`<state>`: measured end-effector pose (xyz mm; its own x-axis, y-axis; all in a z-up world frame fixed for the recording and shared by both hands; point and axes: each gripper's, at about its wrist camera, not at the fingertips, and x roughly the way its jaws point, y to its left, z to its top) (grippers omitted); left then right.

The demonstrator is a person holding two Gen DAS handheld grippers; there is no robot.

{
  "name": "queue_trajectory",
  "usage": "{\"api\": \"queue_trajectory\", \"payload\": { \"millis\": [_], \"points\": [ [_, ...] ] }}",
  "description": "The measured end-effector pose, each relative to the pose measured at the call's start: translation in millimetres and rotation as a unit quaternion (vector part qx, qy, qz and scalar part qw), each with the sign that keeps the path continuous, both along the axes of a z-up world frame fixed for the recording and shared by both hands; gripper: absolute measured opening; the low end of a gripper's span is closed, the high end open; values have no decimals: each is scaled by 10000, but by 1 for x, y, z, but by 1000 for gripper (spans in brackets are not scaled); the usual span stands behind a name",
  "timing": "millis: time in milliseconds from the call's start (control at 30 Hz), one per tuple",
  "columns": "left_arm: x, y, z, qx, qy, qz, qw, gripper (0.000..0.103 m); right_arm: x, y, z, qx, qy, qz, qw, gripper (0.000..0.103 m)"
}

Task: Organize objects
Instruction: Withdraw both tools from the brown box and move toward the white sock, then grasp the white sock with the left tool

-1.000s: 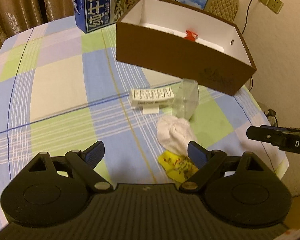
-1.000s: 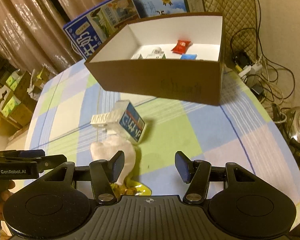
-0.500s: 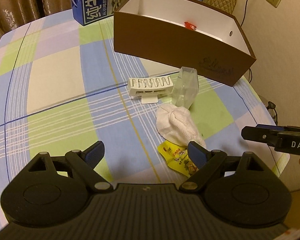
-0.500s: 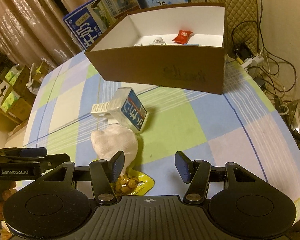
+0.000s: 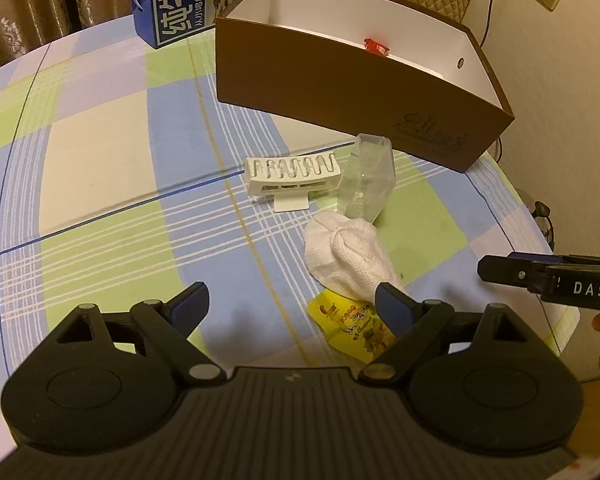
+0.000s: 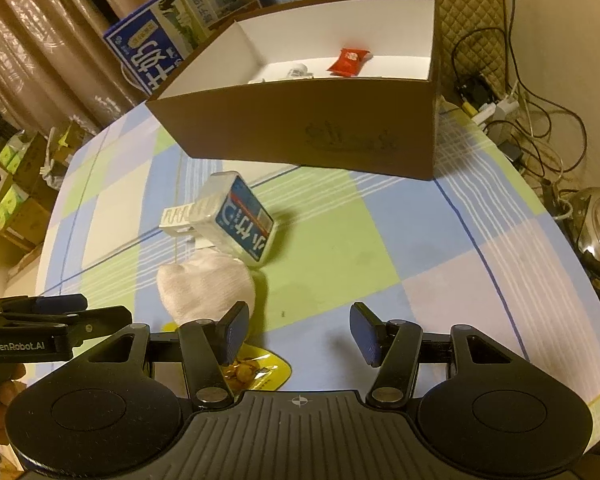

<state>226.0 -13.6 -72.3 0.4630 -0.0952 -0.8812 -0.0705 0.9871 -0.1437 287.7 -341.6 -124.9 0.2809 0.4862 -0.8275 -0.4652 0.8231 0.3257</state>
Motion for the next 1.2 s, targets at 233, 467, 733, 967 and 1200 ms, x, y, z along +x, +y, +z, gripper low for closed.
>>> {"api": "queue_trajectory", "payload": {
  "millis": [233,467,733,967,1200],
  "points": [
    [11,-6,-6,-167,22,-9,9999,88,7,-8,-4,-47,44,-119,9999,53],
    [27,-20,-18,-310,96,-59,9995,88,12,-18,-7,-82,94,-225,9997,53],
    [45,-35,-41,-340,187,-47,9992,87,19,-33,-10,-122,153,-372,9991,53],
    [55,-41,-58,-303,299,71,9991,86,25,-43,-13,-139,195,-479,9986,53],
    [59,-44,-64,-239,292,109,9992,55,29,-49,-16,-176,236,-517,9982,53]
  ]
}}
